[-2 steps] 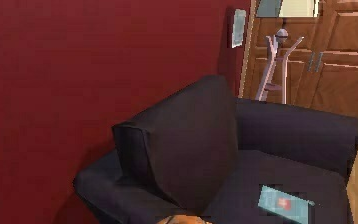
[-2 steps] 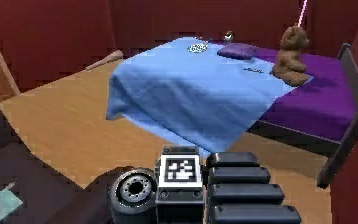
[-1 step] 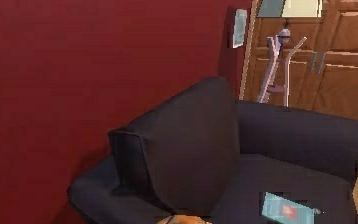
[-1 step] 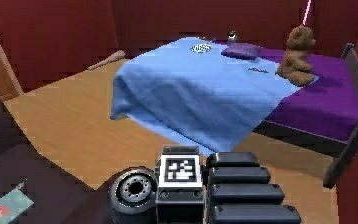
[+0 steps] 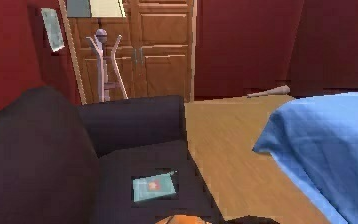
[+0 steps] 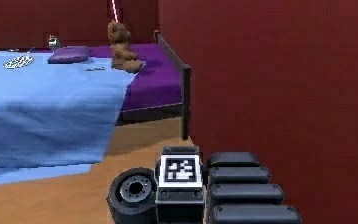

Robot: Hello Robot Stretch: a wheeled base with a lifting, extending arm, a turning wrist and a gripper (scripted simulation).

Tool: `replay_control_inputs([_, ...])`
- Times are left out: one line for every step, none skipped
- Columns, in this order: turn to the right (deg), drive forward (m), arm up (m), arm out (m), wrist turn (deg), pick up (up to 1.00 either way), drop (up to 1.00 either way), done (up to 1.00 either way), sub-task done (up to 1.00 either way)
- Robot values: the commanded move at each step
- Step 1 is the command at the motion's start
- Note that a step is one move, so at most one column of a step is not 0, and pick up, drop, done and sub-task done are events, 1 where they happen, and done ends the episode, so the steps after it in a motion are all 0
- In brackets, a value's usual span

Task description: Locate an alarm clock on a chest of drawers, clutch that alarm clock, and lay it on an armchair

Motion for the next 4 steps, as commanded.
replay_control_inputs([15.0,0.0,0.0,0.0,0.0,0.0,0.0,0.0,0.0])
replay_control_inputs([-45.0,0.0,0.0,0.0,0.0,0.0,0.0,0.0,0.0])
replay_control_inputs([-3.0,0.0,0.0,0.0,0.0,0.0,0.0,0.0,0.0])
replay_control_inputs([39.0,0.0,0.0,0.0,0.0,0.0,0.0,0.0,0.0])
